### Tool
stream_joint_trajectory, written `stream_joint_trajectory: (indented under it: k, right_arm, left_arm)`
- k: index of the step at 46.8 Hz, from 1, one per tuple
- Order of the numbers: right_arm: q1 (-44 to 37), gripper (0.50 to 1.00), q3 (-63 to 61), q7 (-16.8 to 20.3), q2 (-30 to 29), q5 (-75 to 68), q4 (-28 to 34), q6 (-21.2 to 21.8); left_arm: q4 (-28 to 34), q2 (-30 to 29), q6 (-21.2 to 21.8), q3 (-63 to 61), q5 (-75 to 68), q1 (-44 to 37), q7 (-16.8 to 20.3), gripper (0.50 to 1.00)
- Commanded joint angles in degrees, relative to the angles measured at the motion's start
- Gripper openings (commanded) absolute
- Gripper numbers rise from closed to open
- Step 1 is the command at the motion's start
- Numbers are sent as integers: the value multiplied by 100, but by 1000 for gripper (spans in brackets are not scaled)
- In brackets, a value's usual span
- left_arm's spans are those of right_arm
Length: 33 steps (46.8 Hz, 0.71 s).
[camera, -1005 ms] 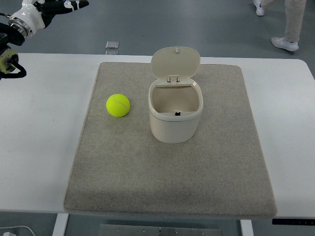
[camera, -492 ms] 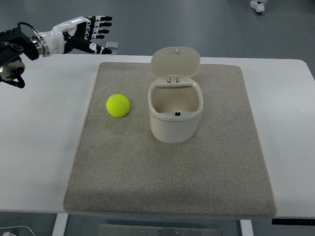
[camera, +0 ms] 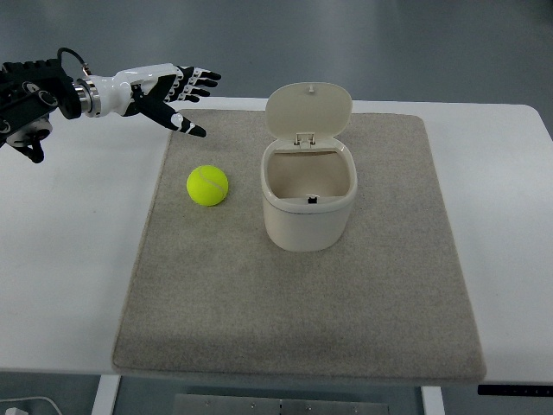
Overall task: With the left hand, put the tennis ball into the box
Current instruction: 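Raise the left hand and swing it over the mat toward the tennis ball, then lower the left hand onto the yellow-green tennis ball, fingers around it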
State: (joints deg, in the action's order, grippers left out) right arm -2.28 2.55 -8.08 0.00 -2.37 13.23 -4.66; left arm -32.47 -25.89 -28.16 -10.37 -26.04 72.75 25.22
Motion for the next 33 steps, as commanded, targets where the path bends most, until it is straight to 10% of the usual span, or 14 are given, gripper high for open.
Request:
stream_joint_trajectory:
  k: [1,33]
  right_arm:
    - [0,938,0,0,0,0,4,0]
    - [0,938,0,0,0,0,4,0]
  left_arm:
    - [-137,-21,-5,0,-269,3,1,966]
    - [-840,-276,48,0,-1166,47,-78,943]
